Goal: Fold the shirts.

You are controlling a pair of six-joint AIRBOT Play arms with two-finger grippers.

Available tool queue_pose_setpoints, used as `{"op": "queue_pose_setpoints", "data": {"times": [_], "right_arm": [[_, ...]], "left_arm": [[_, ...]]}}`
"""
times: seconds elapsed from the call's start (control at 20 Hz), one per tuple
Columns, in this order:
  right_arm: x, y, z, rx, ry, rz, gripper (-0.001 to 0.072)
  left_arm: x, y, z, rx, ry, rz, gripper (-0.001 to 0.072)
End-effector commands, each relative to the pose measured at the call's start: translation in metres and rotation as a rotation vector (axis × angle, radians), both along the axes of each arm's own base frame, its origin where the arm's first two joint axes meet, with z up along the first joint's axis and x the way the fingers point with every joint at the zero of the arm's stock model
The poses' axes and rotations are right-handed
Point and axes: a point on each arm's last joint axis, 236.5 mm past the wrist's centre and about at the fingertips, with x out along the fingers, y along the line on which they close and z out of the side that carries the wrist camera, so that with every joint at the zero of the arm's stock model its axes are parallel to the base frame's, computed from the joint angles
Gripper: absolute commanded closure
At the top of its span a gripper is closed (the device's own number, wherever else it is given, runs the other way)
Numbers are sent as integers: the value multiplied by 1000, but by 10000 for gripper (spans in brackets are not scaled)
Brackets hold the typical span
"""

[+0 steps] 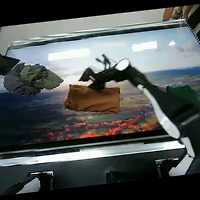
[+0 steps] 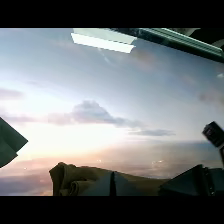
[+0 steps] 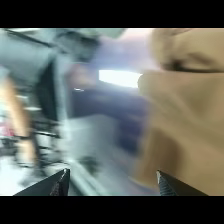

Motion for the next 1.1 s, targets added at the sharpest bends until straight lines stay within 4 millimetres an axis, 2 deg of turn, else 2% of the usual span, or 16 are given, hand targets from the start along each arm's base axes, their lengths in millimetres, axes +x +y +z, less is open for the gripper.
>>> {"op": "queue_pose_setpoints", "data": {"times": [0.0,0.05,0.1,0.15,0.2,0.25,0.4,0.55,0.6,0.65,0.7,0.8,0.85,0.95,1.05], "right_arm": [[-16,-153,-38,-477,95,0,94],[-32,-203,-51,-605,182,6,94],[-51,-235,-65,-663,285,10,94],[-65,-244,-78,-652,356,15,95],[-73,-236,-92,-600,397,12,96],[-74,-220,-103,-532,394,13,97],[-60,-172,-129,-377,354,-29,112],[-45,-141,-148,-315,340,-73,140],[-44,-131,-152,-293,342,-73,194],[-45,-123,-150,-263,329,-49,390],[-45,-117,-141,-227,299,-16,681],[-35,-121,-107,-180,205,25,675],[-26,-131,-82,-174,148,16,675],[-3,-169,-23,-165,38,-60,677],[9,-223,35,-165,-18,-202,678]], "left_arm": [[-4,1,-16,23,28,-14,682],[-4,1,-16,29,25,-18,682],[-4,1,-16,32,22,-20,682],[-4,1,-16,31,22,-20,681],[-4,0,-16,31,22,-20,682],[-4,0,-16,31,22,-21,682],[-4,0,-16,31,22,-22,681],[-4,-2,-16,31,22,-25,682],[-4,-2,-16,31,23,-26,681],[-4,-3,-16,30,24,-28,681],[-5,-3,-16,30,24,-28,681],[-4,-3,-16,30,24,-27,682],[-4,-3,-16,30,24,-28,681],[-4,-2,-17,31,24,-27,682],[-4,-2,-17,34,22,-29,681]]}}
